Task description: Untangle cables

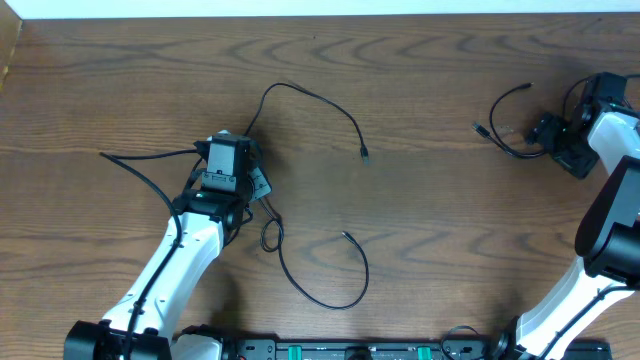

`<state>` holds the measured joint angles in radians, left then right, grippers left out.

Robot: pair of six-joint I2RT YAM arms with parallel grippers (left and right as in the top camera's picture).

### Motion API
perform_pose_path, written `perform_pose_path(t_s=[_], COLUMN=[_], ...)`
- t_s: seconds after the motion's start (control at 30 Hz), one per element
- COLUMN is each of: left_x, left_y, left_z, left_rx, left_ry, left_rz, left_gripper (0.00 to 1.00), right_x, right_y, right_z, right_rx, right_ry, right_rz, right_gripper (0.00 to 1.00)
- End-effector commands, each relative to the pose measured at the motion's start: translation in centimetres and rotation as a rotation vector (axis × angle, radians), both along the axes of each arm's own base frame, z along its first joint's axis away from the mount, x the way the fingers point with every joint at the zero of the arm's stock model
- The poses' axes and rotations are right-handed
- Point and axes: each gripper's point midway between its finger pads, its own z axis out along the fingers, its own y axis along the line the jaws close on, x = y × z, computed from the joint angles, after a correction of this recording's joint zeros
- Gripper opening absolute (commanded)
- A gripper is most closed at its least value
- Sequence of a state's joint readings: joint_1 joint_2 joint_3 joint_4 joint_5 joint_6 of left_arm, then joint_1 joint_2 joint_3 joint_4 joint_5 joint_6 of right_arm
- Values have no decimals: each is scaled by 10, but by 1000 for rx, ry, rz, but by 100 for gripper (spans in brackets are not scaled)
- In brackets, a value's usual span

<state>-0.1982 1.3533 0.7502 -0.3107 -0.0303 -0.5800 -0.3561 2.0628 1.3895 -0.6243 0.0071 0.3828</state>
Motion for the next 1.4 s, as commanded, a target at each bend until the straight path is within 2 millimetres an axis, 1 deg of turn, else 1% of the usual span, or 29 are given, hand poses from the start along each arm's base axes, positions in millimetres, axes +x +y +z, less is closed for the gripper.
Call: perform_pose_path(t_s=[0.0,0.1,0.17,0.2,0.23,0.3,0.33,0.43,0.53,0.6,0.67,0.7,0.8,0.97,1.03,1.07,1.13,1.2,1.23,1.27,1.37], left_x=[0,0,0,0,0,0,0,0,0,0,1,0,0,0,1,0,0,0,0,0,0], left_y=[1,1,1,1,1,1,1,1,1,1,1,1,1,1,2,1,1,1,1,1,1], left_z=[-1,-1,-1,-1,-1,-1,-1,-1,-1,-1,-1,-1,-1,-1,-1,-1,-1,-1,-1,-1,-1], left_rx=[-1,-1,-1,-1,-1,-1,-1,-1,-1,-1,-1,-1,-1,-27,-27,-27,-27,-30,-39,-48,-64], left_ry=[6,6,6,6,6,6,6,6,6,5,5,6,6,6,6,6,6,6,7,7,8], left_rz=[13,13,13,13,13,13,13,13,13,12,13,13,13,53,54,53,53,56,71,84,108], left_gripper=[8,8,8,8,8,8,8,9,8,8,7,8,8,8,8,8,8,8,8,8,8], right_x=[-9,-15,-24,-28,-30,-35,-37,-36,-20,-3,14,21,36,46,51,53,60,63,64,63,57], right_y=[5,7,10,12,13,15,15,16,11,4,-4,-9,-28,-65,-78,-83,-96,-106,-116,-123,-135], right_z=[-34,-49,-61,-67,-73,-84,-89,-103,-111,-112,-109,-107,-99,-86,-80,-77,-70,-64,-60,-58,-58], right_rx=[56,74,91,98,102,111,114,117,91,54,4,-24,-124,-277,-312,-332,-394,-468,-535,-565,-557], right_ry=[61,100,143,163,177,204,213,218,155,89,24,-1,-55,-100,-129,-140,-158,-149,-128,-117,-120], right_rz=[-75,-94,-113,-116,-117,-117,-117,-106,-25,26,75,89,97,34,55,74,168,280,384,424,422], right_gripper=[80,54,43,33,20,3,1,1,1,1,1,1,1,1,1,1,1,1,1,1,1])
